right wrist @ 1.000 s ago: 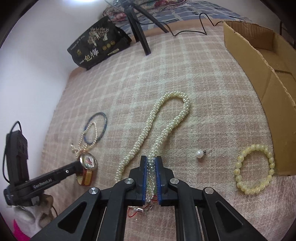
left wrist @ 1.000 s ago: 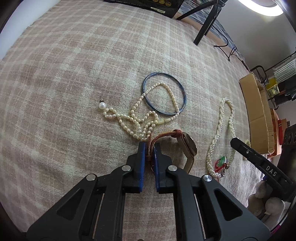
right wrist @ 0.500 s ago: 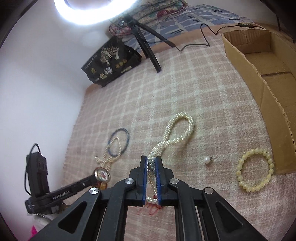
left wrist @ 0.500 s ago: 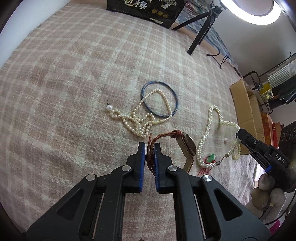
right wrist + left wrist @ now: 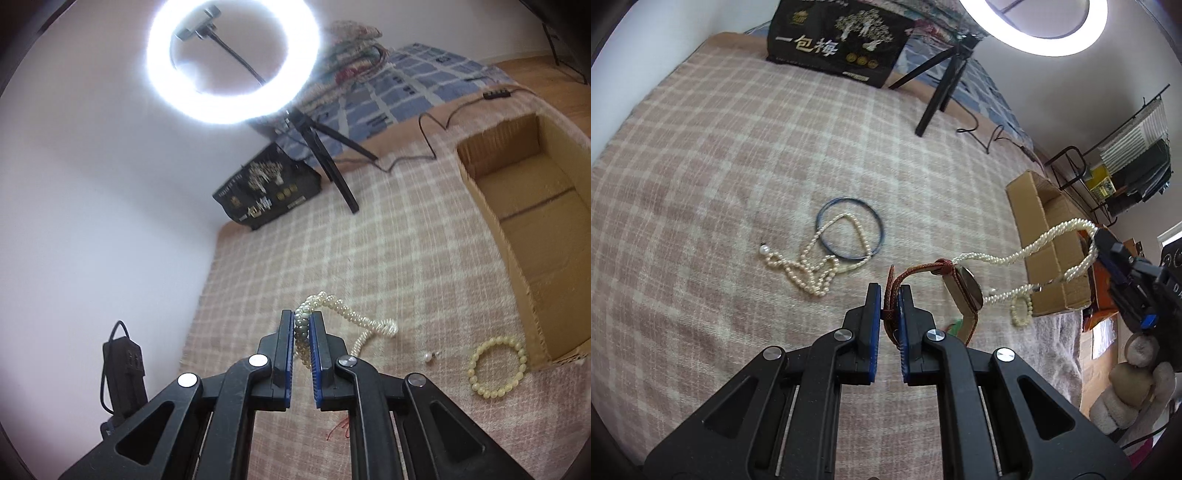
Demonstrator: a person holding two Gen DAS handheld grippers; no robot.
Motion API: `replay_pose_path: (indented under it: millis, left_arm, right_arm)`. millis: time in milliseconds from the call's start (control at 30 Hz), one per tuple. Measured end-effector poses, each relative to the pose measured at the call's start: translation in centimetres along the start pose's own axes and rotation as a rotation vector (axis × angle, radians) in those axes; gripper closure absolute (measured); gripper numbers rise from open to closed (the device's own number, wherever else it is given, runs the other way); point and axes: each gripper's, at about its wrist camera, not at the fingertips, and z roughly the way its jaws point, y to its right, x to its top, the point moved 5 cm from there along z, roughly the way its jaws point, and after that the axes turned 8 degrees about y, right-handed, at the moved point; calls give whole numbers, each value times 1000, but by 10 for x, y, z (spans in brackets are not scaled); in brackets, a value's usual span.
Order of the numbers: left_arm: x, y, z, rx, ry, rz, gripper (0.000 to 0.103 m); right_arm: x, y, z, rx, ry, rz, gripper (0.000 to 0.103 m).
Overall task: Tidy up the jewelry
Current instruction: 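Lift the watch with the left tool while the right tool carries the necklace toward the box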
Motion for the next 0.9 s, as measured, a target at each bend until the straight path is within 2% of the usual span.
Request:
replay_pose_path:
  millis: [267,567,733,900]
  left_arm:
    - [1,51,-1,-62,17,64,96]
    - [-2,125,5,-147,20,128,96]
    - [-1,167,17,-187,15,152,96]
    - [7,206,37,-189,21,195,96]
  right_arm:
    - [36,-10,-46,40,118,-15,97]
    - [77,12,-105,13,271,1,97]
    - [91,36,-127,-35,323,14,97]
    - [93,71,-132,-120,323,34,97]
